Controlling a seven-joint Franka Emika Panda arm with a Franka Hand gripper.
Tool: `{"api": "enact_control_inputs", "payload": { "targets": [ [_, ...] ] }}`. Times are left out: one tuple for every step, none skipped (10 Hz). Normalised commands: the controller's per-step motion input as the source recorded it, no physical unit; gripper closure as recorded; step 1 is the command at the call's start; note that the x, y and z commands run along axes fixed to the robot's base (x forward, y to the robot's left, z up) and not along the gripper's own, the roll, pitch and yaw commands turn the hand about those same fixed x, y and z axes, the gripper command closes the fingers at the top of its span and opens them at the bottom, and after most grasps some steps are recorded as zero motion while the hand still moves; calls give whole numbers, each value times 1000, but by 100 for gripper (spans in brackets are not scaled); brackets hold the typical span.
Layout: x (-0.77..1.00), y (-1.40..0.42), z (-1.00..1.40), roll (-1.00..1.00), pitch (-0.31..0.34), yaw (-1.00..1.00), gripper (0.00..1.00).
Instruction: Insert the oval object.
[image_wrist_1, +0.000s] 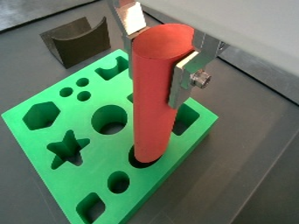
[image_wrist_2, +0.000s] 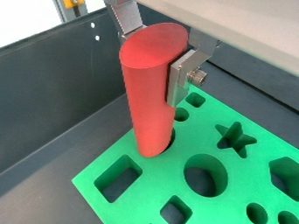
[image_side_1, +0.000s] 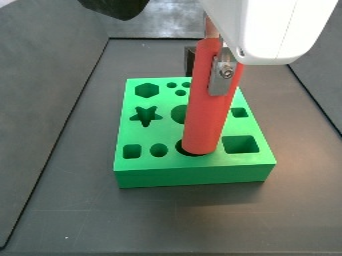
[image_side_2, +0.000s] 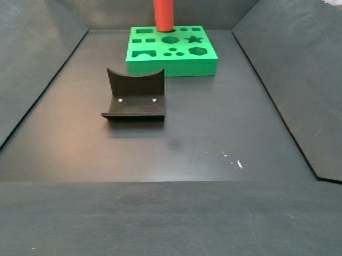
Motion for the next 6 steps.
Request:
{"api": "enact_control_inputs", "payload": {
  "targets": [
    [-163,106,-49,0,0,-71,100],
    [-194,40,-114,-26,-14,-114,100],
    [-146,0,-149,-196,-80,-83,100],
    [-17,-31,-74,-247,-100,-140,100],
    [0,-86,-26,-220,-99,-197,100],
    [14,-86,-20,-184,-77,-211,100]
  ]
}}
